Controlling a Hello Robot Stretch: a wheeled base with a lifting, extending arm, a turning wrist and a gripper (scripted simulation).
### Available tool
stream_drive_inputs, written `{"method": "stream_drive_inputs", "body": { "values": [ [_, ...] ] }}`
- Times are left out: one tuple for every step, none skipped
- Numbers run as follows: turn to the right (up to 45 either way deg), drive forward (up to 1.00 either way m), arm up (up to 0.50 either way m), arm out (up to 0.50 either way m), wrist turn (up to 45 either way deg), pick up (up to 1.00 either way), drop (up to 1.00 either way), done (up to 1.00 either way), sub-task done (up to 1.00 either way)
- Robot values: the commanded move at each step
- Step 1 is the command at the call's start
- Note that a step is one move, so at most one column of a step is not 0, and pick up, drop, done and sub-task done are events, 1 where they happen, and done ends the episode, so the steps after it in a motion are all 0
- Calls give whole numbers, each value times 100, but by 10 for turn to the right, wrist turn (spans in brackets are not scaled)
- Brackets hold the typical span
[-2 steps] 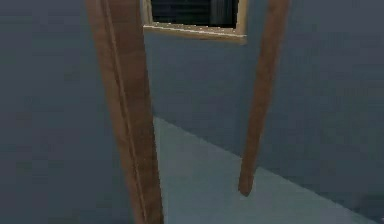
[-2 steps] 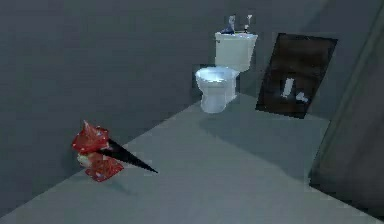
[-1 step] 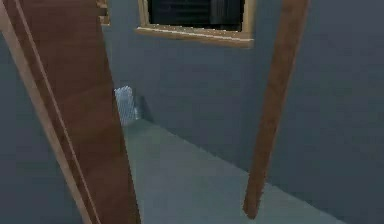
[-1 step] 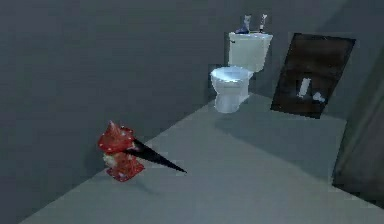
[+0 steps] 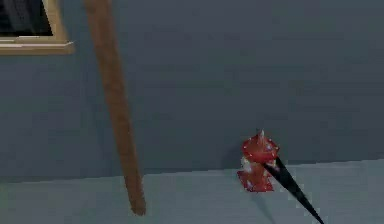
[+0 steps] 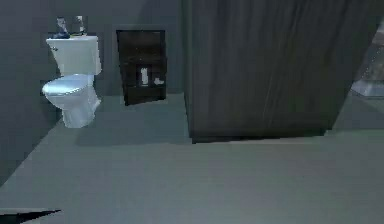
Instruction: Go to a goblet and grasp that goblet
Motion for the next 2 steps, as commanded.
{"method": "stream_drive_inputs", "body": {
  "values": [
    [450, 0, 0, 0, 0, 0, 0, 0, 0],
    [390, 0, 0, 0, 0, 0, 0, 0, 0]
  ]
}}
